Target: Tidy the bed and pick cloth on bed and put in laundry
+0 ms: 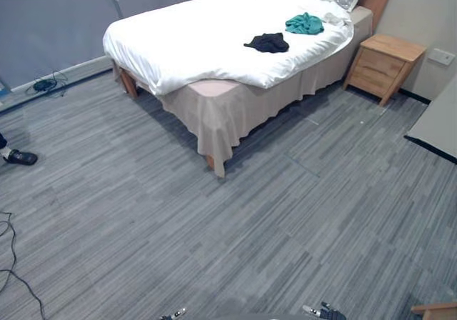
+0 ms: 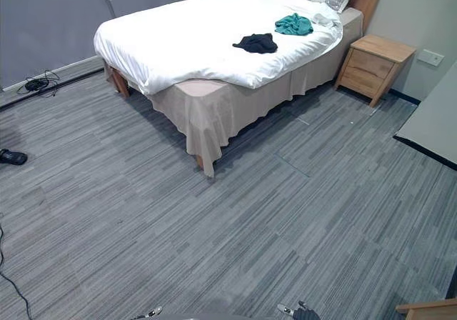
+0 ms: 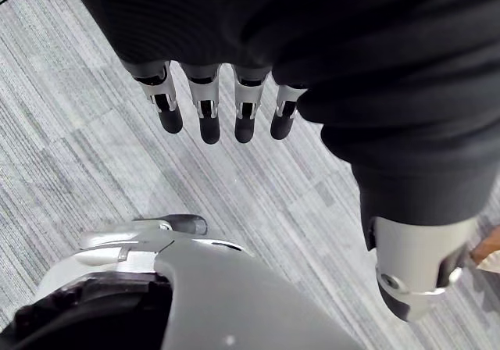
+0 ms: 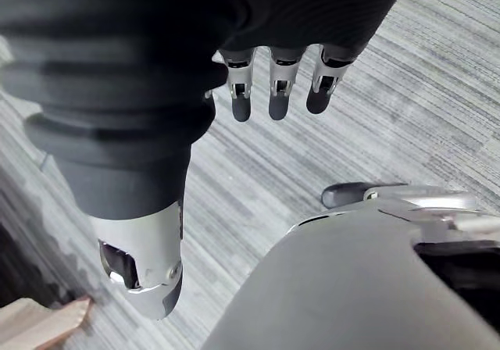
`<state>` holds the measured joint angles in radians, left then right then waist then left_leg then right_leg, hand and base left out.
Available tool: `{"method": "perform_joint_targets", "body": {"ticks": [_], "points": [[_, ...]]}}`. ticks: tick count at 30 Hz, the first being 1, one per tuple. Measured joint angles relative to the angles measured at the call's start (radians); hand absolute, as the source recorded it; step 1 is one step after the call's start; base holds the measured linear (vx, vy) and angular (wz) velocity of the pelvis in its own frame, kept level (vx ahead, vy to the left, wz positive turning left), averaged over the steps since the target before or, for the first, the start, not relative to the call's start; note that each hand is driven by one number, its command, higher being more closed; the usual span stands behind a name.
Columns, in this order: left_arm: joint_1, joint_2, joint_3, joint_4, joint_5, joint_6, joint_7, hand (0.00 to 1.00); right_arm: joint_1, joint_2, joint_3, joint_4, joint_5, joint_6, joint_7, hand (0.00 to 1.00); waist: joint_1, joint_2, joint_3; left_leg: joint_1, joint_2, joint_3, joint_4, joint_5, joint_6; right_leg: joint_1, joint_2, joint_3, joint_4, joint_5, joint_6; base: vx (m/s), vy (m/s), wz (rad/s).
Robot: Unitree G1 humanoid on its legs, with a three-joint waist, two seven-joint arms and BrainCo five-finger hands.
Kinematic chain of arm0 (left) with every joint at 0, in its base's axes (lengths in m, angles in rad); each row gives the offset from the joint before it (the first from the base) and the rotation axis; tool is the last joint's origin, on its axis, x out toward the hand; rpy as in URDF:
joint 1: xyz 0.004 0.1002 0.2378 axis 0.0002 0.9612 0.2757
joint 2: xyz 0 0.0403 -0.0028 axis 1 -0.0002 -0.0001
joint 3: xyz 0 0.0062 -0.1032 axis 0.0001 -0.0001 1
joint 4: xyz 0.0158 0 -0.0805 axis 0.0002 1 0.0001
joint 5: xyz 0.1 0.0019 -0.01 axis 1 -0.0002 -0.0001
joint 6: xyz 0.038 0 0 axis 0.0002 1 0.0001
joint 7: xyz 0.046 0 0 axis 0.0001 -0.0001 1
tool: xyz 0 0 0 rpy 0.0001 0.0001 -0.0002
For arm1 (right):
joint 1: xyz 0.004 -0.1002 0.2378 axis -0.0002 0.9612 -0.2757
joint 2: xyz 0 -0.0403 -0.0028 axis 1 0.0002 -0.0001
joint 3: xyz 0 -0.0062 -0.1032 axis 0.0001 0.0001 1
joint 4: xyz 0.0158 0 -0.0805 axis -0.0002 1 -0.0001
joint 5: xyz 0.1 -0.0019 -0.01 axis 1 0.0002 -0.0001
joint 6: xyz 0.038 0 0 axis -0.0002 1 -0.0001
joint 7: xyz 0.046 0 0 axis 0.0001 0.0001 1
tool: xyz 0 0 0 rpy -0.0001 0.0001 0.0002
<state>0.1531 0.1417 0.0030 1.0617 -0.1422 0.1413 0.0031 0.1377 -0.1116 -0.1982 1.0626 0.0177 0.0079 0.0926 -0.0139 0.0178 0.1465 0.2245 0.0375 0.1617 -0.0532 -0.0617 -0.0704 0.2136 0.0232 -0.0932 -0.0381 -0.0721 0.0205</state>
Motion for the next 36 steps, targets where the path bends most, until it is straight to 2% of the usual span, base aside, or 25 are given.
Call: {"method": "perform_joint_targets", "body": {"ticks": [9,11,12,14,15,16,17,18,19,20,22,24,25,26,27,28,29,30,31,32,33,34,35,36], "points": [[-0.001,0.0,0.0,0.01,0.007,-0.01,-0.002,0.0,-0.004,-0.001,0.0,0.011,0.008,0.002,0.0,0.0,0.002,-0.009,0.011,0.008,0.001,0.025,0.0,-0.001,0.001,-0.004,0.003,0.029,0.0,0.006,-0.01,-0.05,-0.032,-0.1],[-0.001,-0.001,0.0,0.013,0.006,-0.017,-0.002,0.0,-0.004,-0.002,0.001,0.012,0.006,0.002,0.001,0.0,0.002,-0.01,0.012,0.001,0.003,0.031,0.004,-0.008,0.013,-0.012,0.006,0.036,0.002,0.006,-0.012,-0.06,-0.031,-0.12],[-0.003,0.0,0.001,0.014,0.006,-0.021,-0.003,0.0,-0.006,-0.002,0.002,0.012,0.004,0.002,0.001,0.0,0.001,-0.01,0.012,-0.024,0.006,0.035,0.03,-0.026,0.035,-0.046,0.006,0.038,0.039,-0.019,-0.026,-0.07,-0.023,-0.14],[-0.019,0.005,0.001,0.018,0.005,-0.019,-0.003,0.0,-0.021,-0.003,0.002,0.011,0.003,0.004,0.0,0.0,0.0,-0.018,0.029,-0.072,0.004,0.038,0.093,-0.067,0.051,-0.144,-0.012,0.03,0.204,-0.105,0.01,-0.05,-0.014,-0.06],[-0.037,0.009,0.0,0.021,0.003,-0.018,-0.002,0.0,-0.026,-0.003,0.001,0.009,0.009,0.01,0.0,0.0,-0.003,-0.023,0.058,-0.082,0.001,0.037,0.128,-0.093,0.059,-0.213,-0.033,0.012,0.368,-0.153,0.069,-0.03,-0.011,-0.05],[-0.046,0.009,0.001,0.025,-0.003,-0.019,-0.001,0.0,-0.028,-0.004,-0.002,0.008,0.016,0.011,0.0,0.0,0.003,-0.027,0.067,-0.092,-0.001,0.039,0.146,-0.106,0.062,-0.272,-0.047,-0.005,0.481,-0.158,0.074,-0.04,-0.014,-0.1],[-0.05,0.02,0.001,0.037,-0.004,-0.018,-0.001,0.0,-0.036,0.0,-0.002,-0.009,0.024,0.007,0.001,0.0,0.002,-0.033,0.087,-0.095,-0.002,0.042,0.189,-0.129,0.067,-0.377,-0.092,-0.05,0.709,-0.153,0.067,0.0,0.0,0.0],[-0.053,0.032,0.001,0.039,-0.003,-0.018,0.001,0.0,-0.041,0.011,0.0,-0.009,0.044,0.002,0.002,0.0,-0.006,-0.046,0.119,-0.075,-0.003,0.04,0.218,-0.148,0.072,-0.423,-0.13,-0.075,0.833,-0.172,0.052,0.04,-0.018,0.07],[-0.055,0.033,0.002,0.039,-0.003,-0.018,0.002,0.0,-0.038,0.013,0.0,-0.004,0.054,0.0,0.002,0.0,-0.007,-0.053,0.125,-0.061,0.001,0.039,0.224,-0.156,0.072,-0.431,-0.138,-0.079,0.841,-0.185,0.056,0.14,-0.04,0.17],[-0.055,0.034,0.003,0.039,-0.003,-0.018,0.003,0.0,-0.032,0.014,-0.001,0.009,0.067,-0.004,0.002,0.0,-0.003,-0.054,0.127,-0.043,0.025,0.03,0.24,-0.178,0.061,-0.434,-0.141,-0.095,0.782,-0.196,0.053,0.2,-0.08,0.13],[-0.063,0.033,0.005,0.039,-0.002,-0.019,0.002,0.0,-0.033,0.011,0.002,0.012,0.091,-0.01,0.002,0.0,-0.004,-0.044,0.129,-0.039,0.077,0.014,0.252,-0.206,0.031,-0.453,-0.12,-0.104,0.586,-0.173,0.05,0.25,-0.146,0.17],[-0.077,0.033,0.006,0.039,-0.002,-0.014,-0.001,0.0,-0.028,0.009,0.0,0.012,0.109,-0.024,0.0,0.0,-0.005,-0.033,0.137,-0.036,0.136,-0.003,0.266,-0.246,-0.024,-0.488,-0.122,-0.095,0.281,-0.028,0.066,0.36,-0.239,0.13],[-0.077,0.037,0.007,0.04,-0.001,-0.011,-0.001,0.0,-0.024,0.011,0.0,0.012,0.113,-0.025,-0.001,0.0,-0.006,-0.04,0.137,-0.033,0.138,-0.008,0.267,-0.259,-0.038,-0.489,-0.134,-0.095,0.232,0.006,0.081,0.41,-0.291,0.11],[-0.084,0.045,0.01,0.045,0.0,-0.007,0.0,0.0,-0.025,0.016,-0.002,0.013,0.118,-0.028,-0.002,0.0,-0.008,-0.051,0.146,0.0,0.143,-0.009,0.276,-0.296,-0.057,-0.498,-0.171,-0.093,0.205,0.058,0.092,0.46,-0.35,0.05],[-0.093,0.028,0.012,0.051,0.0,-0.007,0.002,0.0,-0.024,0.002,-0.017,0.014,0.119,-0.027,-0.002,0.0,-0.021,-0.015,0.159,0.047,0.186,-0.008,0.277,-0.34,-0.04,-0.513,-0.157,-0.115,0.316,0.131,0.068,0.48,-0.363,0.1],[-0.092,0.022,0.016,0.051,0.0,-0.009,0.002,0.0,-0.022,-0.006,-0.018,0.013,0.119,-0.026,-0.002,0.0,-0.032,0.003,0.15,0.062,0.207,-0.004,0.265,-0.356,-0.012,-0.54,-0.143,-0.123,0.389,0.113,0.059,0.54,-0.352,0.11],[-0.081,0.01,0.032,0.054,0.0,-0.012,0.003,0.0,-0.017,-0.012,-0.02,0.014,0.119,-0.021,-0.003,0.0,-0.034,0.019,0.122,0.075,0.217,-0.007,0.274,-0.345,0.033,-0.579,-0.128,-0.126,0.478,0.067,0.014,0.7,-0.417,-0.25],[-0.09,-0.007,0.057,0.053,-0.002,-0.032,0.002,0.0,-0.031,-0.023,-0.035,0.025,0.106,-0.016,-0.003,0.0,-0.022,0.043,0.124,0.021,0.263,-0.009,0.443,-0.254,-0.005,-0.586,-0.093,-0.121,0.545,0.004,-0.045,0.71,-0.433,-0.37],[-0.089,-0.016,0.071,0.052,-0.002,-0.036,0.0,0.0,-0.034,-0.032,-0.035,0.031,0.095,-0.016,-0.002,0.0,-0.026,0.054,0.122,-0.014,0.283,-0.018,0.534,-0.208,-0.007,-0.57,-0.078,-0.125,0.544,-0.016,-0.056,0.61,-0.383,-0.49],[-0.086,-0.022,0.081,0.052,-0.002,-0.039,-0.002,0.0,-0.037,-0.03,-0.032,0.03,0.085,-0.019,-0.001,0.0,-0.03,0.058,0.127,-0.071,0.313,-0.026,0.684,-0.13,0.012,-0.525,-0.05,-0.125,0.527,-0.048,-0.075,0.64,-0.36,-0.2],[-0.086,-0.027,0.089,0.05,-0.002,-0.046,-0.004,0.0,-0.038,-0.037,-0.031,0.038,0.077,-0.02,-0.002,0.0,-0.031,0.068,0.134,-0.153,0.339,-0.063,0.917,-0.135,-0.005,-0.435,-0.004,-0.122,0.47,-0.059,-0.103,0.77,-0.392,-0.2],[-0.084,-0.022,0.101,0.045,-0.002,-0.058,-0.006,0.0,-0.04,-0.036,-0.026,0.057,0.058,-0.022,-0.003,0.0,-0.024,0.063,0.142,-0.229,0.332,-0.093,1.112,-0.169,-0.013,-0.287,0.035,-0.119,0.383,-0.07,-0.122,0.76,-0.365,-0.15],[-0.083,-0.017,0.107,0.042,-0.002,-0.065,-0.009,0.0,-0.04,-0.036,-0.021,0.058,0.049,-0.024,-0.003,0.0,-0.022,0.046,0.148,-0.257,0.309,-0.094,1.136,-0.181,-0.009,-0.237,0.039,-0.119,0.354,-0.076,-0.13,0.61,-0.252,-0.09],[-0.082,-0.009,0.115,0.032,-0.002,-0.073,-0.019,0.0,-0.044,-0.035,-0.015,0.057,0.048,-0.031,-0.001,0.0,-0.017,0.029,0.151,-0.31,0.265,-0.091,1.125,-0.197,-0.008,-0.174,0.042,-0.116,0.313,-0.085,-0.143,0.56,-0.201,-0.19]]}}
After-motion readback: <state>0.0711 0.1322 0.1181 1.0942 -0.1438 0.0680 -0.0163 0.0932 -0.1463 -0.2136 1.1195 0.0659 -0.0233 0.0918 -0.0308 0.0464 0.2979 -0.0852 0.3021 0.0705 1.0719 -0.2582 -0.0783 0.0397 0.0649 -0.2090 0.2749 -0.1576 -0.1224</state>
